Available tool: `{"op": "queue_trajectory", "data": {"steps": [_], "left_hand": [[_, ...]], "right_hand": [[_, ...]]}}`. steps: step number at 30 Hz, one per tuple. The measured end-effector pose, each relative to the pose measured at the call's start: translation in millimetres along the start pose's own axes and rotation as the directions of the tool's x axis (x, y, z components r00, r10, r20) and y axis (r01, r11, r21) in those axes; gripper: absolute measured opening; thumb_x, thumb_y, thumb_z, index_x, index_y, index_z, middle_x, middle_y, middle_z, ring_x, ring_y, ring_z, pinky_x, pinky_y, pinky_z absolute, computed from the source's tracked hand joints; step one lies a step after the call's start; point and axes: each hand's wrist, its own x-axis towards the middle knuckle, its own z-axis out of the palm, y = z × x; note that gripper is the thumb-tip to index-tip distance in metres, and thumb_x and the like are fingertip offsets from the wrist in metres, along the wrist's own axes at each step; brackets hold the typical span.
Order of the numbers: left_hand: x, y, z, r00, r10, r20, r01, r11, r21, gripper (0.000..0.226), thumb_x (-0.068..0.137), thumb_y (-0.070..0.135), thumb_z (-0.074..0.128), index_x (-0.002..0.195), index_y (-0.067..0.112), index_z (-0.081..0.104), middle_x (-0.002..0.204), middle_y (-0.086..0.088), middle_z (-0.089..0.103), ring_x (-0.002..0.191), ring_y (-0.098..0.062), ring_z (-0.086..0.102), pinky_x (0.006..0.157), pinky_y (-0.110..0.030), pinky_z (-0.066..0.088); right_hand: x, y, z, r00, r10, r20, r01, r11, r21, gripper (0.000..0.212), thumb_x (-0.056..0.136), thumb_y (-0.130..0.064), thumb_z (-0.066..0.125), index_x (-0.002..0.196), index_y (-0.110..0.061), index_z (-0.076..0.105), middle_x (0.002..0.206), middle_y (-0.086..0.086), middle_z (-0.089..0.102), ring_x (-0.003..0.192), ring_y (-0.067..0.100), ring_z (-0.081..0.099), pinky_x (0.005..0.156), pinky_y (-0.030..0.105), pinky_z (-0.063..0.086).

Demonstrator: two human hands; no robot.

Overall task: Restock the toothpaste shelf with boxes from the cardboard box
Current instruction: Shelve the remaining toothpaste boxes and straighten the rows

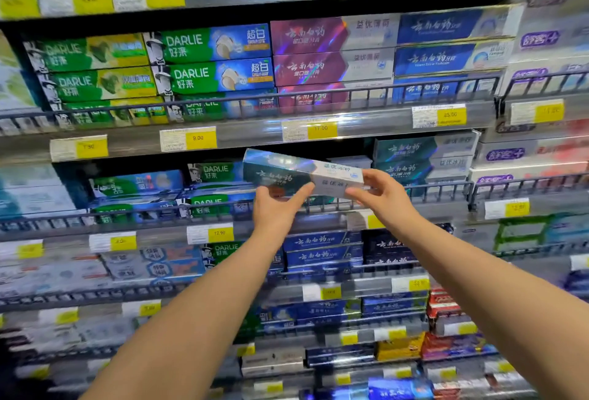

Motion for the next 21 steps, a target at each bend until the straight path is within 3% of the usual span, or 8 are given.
{"op": "queue_trajectory", "data": {"steps": [2,4,12,17,21], "left_hand": [[13.8,-9.8,-14.8,0.980,0.194,-0.051,-0.171,0.941,0.294,0.059,0.073,0.044,0.075,0.113,0.010,0.049,0.113,-0.008,0.055,0.103,-0.026,0.053,0.082,-0.034,0.043],[29.9,-12.0,-21.0,0.960,0.273,-0.061,-0.225,0.884,0.409,0.053,0.078,0.038,0.073,0.118,0.011,0.050,0.119,-0.009,0.055,0.111,-0.029,0.051,0.088,-0.038,0.042],[72.9,0.1,-7.1,0.987,0.144,0.072,-0.157,0.757,0.634,0.058,0.082,0.043,0.065,0.120,0.007,0.040,0.119,-0.018,0.059,0.111,-0.038,0.054,0.093,-0.044,0.043],[71.9,-4.8,-14.1,0.978,0.189,0.085,-0.206,0.838,0.506,0.046,0.082,0.045,0.066,0.113,0.017,0.047,0.116,-0.006,0.064,0.108,-0.032,0.056,0.096,-0.045,0.041],[69.3,-11.5,-34.7,0.979,0.192,0.075,-0.205,0.925,0.319,0.052,0.083,0.036,0.068,0.124,0.011,0.048,0.117,-0.010,0.061,0.109,-0.030,0.056,0.095,-0.041,0.044]], "right_hand": [[3.6,1.5,-11.8,0.999,0.019,-0.025,-0.019,1.000,-0.001,0.037,0.079,-0.025,0.072,0.113,-0.018,0.057,0.115,0.002,0.062,0.108,0.023,0.059,0.091,0.042,0.051],[4.9,2.6,-21.1,0.999,0.026,-0.043,-0.027,0.999,-0.023,0.040,0.079,-0.026,0.073,0.115,-0.016,0.059,0.116,0.002,0.063,0.108,0.021,0.059,0.092,0.043,0.050],[8.8,4.2,-30.7,0.997,0.049,-0.064,-0.048,0.999,0.020,0.040,0.080,-0.023,0.071,0.117,-0.014,0.058,0.116,0.004,0.065,0.107,0.022,0.061,0.092,0.044,0.051],[12.0,-0.8,-26.4,0.996,0.037,-0.076,-0.034,0.999,0.031,0.027,0.083,-0.021,0.068,0.107,-0.024,0.056,0.115,0.003,0.063,0.107,0.021,0.060,0.091,0.039,0.051],[18.5,-7.6,-18.6,0.997,0.020,-0.081,-0.017,0.999,0.040,0.033,0.084,-0.020,0.068,0.115,-0.016,0.056,0.117,0.007,0.063,0.108,0.022,0.060,0.088,0.034,0.052]]}}
